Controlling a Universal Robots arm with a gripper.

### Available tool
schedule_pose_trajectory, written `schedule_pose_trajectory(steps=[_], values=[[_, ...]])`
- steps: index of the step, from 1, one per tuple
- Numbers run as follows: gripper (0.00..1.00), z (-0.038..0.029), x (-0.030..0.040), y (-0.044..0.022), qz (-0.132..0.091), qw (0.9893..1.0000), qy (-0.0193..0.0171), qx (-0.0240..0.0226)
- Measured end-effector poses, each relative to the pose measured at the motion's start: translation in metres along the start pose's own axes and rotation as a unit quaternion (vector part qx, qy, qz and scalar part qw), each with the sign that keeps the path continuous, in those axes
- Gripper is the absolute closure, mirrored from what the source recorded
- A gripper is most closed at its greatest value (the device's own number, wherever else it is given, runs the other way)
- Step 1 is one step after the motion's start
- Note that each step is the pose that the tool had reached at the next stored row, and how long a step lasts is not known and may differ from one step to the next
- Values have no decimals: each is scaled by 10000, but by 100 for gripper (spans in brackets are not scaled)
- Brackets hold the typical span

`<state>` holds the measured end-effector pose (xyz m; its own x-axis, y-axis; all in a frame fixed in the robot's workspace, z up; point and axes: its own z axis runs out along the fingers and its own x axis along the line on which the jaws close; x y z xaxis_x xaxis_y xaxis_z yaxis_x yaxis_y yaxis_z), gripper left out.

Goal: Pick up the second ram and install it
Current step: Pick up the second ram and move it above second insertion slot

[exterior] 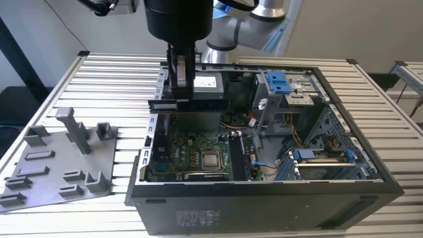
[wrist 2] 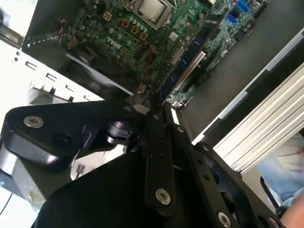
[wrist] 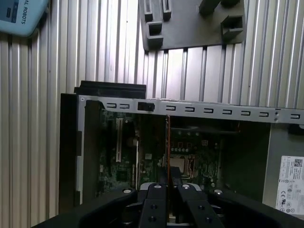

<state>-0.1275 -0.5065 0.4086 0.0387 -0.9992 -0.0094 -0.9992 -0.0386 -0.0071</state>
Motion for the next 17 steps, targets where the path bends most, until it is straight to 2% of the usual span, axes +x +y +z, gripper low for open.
schedule_pose_trajectory(steps=[8,17], values=[[86,3,-2,-225,0,10000,0,0],[86,12,-46,-450,0,10000,0,0]])
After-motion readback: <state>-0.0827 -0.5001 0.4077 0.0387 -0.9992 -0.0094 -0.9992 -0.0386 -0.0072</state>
